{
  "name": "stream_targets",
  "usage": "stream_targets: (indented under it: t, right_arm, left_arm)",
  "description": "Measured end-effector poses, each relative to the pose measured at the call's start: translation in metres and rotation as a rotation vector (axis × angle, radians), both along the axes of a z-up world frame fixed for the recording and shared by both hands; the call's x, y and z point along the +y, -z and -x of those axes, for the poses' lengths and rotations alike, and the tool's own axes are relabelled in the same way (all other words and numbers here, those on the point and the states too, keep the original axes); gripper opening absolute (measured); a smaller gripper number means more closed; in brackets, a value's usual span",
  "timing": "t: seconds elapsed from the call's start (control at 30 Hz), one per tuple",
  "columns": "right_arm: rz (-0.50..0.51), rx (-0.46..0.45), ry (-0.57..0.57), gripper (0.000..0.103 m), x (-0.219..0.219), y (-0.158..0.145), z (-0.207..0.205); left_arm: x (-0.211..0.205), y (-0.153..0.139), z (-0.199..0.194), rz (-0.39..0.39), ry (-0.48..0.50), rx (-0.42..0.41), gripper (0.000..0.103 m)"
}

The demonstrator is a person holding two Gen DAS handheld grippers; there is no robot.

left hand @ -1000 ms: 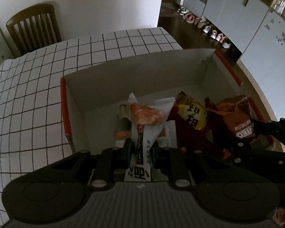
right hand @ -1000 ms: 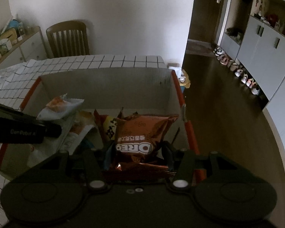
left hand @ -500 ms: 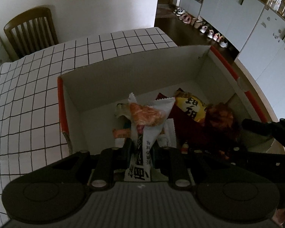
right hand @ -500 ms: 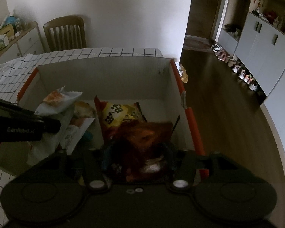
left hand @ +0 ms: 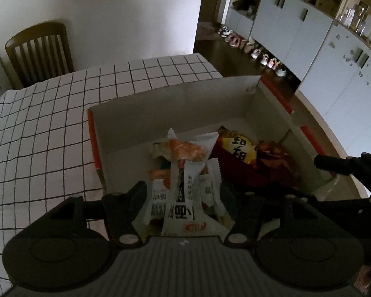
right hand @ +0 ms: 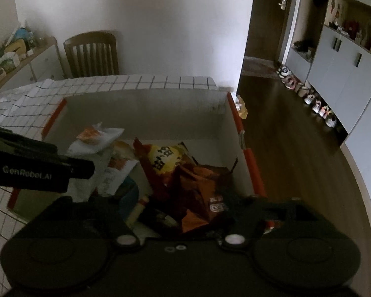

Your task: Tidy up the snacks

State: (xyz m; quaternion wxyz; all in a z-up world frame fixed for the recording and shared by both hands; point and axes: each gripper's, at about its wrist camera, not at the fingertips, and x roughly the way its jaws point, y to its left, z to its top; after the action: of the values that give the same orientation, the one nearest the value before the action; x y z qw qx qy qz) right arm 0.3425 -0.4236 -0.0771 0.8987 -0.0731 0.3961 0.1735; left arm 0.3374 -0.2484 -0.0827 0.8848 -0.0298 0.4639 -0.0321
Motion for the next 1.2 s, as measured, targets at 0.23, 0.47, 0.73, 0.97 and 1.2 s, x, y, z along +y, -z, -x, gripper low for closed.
stream_targets:
  t: [0.23, 0.47, 0.73, 0.97, 1.2]
  right_arm:
    - [-0.023, -0.061, -0.018, 0.087, 0.000, -0.022, 0.022]
    - [-0.064, -0.137, -0.024, 0.099, 0.002, -0.046, 0.050]
    - [-0.138, -0.229, -0.021, 0.103, 0.004, -0.076, 0.085]
    - [-0.197, -0.277, 0.003, 0.103, 0.007, -0.096, 0.110]
    - [-0.238, -0.310, 0.036, 0.103, 0.012, -0.104, 0.134]
  left_arm:
    - [0.010, -0.017, 0.024, 0.010, 0.018, -0.058, 0.065]
    - [0.021, -0.040, 0.056, 0.033, 0.066, -0.140, 0.070]
    - [0.039, -0.065, 0.094, 0.075, 0.098, -0.233, 0.080]
    - [0.051, -0.079, 0.123, 0.081, 0.125, -0.301, 0.084]
    - [0.054, -0.089, 0.151, 0.074, 0.152, -0.376, 0.099]
